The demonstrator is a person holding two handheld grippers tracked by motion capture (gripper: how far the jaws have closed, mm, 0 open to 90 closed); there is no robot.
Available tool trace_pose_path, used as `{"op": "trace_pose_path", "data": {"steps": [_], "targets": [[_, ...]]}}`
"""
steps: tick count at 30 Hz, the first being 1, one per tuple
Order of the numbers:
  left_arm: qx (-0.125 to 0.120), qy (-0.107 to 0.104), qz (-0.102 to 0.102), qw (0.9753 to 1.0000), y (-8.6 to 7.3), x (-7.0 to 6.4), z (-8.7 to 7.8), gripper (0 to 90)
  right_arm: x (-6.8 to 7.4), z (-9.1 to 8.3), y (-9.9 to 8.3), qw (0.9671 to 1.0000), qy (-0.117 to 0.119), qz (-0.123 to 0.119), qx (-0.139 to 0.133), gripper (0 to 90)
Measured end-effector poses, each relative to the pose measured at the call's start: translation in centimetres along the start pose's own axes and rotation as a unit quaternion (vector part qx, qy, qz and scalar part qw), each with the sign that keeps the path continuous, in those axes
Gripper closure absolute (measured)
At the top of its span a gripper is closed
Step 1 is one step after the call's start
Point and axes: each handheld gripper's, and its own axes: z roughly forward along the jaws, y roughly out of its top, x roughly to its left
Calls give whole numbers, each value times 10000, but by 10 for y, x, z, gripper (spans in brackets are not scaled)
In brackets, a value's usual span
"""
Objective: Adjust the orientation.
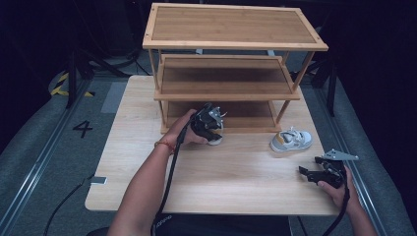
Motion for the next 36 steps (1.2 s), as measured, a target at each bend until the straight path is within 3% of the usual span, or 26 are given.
{"op": "trace_pose_path", "data": {"steps": [4, 6, 8, 11, 12, 14, 18, 19, 20, 21, 24, 25, 28, 29, 30, 31, 32, 33, 36], "targets": [[-526, 266, -373, 9976, -8, -13, -11, 469, 0, 0, 0, 10000, 6, -8, 6, 154], [-571, 526, -488, 9958, -11, -20, -12, 367, 0, 0, 0, 10000, 7, -8, 7, 154], [-645, 663, -617, 9938, -16, -27, -13, 333, 0, 0, 0, 10000, 6, -9, 6, 154], [-869, 911, -969, 9873, -25, -37, -15, 247, 0, -1, 0, 10000, 6, -9, 6, 155], [-950, 936, -1131, 9846, -28, -39, -15, 219, 0, -1, 0, 10000, 6, -7, 7, 154], [-1048, 858, -1339, 9817, -34, -42, -12, 207, 0, -1, 0, 10000, 6, -8, 7, 154], [-861, 966, -1690, 9771, -40, -43, 6, 192, 0, -1, 0, 10000, 6, -7, 6, 154], [-861, 966, -1690, 9771, -40, -43, 6, 192, 0, -1, 0, 10000, 7, -8, 7, 154], [-817, 1083, -1810, 9741, -41, -39, 11, 190, 0, -1, 0, 10000, 6, -9, 7, 154], [-803, 1073, -1881, 9730, -41, -38, 13, 193, 0, -1, 0, 10000, 6, -9, 6, 154], [-791, 1250, -1936, 9699, -42, -34, 19, 203, 0, -1, 0, 10000, 2, -12, 5, 153], [-811, 1388, -1964, 9673, -43, -32, 20, 223, 0, -1, 0, 10000, 0, -6, 2, 153], [-876, 1227, -2051, 9671, -45, -25, 22, 234, 0, -1, 0, 10000, -2, -15, 5, 153], [-871, 1346, -2043, 9657, -44, -25, 24, 232, 0, -1, 0, 10000, -3, -14, 5, 153], [-850, 1430, -1977, 9660, -43, -24, 26, 242, 0, -1, 0, 10000, -2, -13, 5, 153], [-911, 1479, -2038, 9635, -42, -24, 28, 256, 0, -1, 0, 10000, -2, -14, 5, 153], [-860, 1568, -1989, 9636, -42, -22, 28, 266, 0, -1, 0, 10000, -2, -13, 5, 153], [-924, 1606, -2053, 9610, -42, -21, 30, 280, 0, -1, 0, 10000, 1, -12, 6, 153], [-964, 1577, -2157, 9588, -41, -11, 33, 286, 0, -1, 0, 10000, 1, -13, 5, 153]]}}
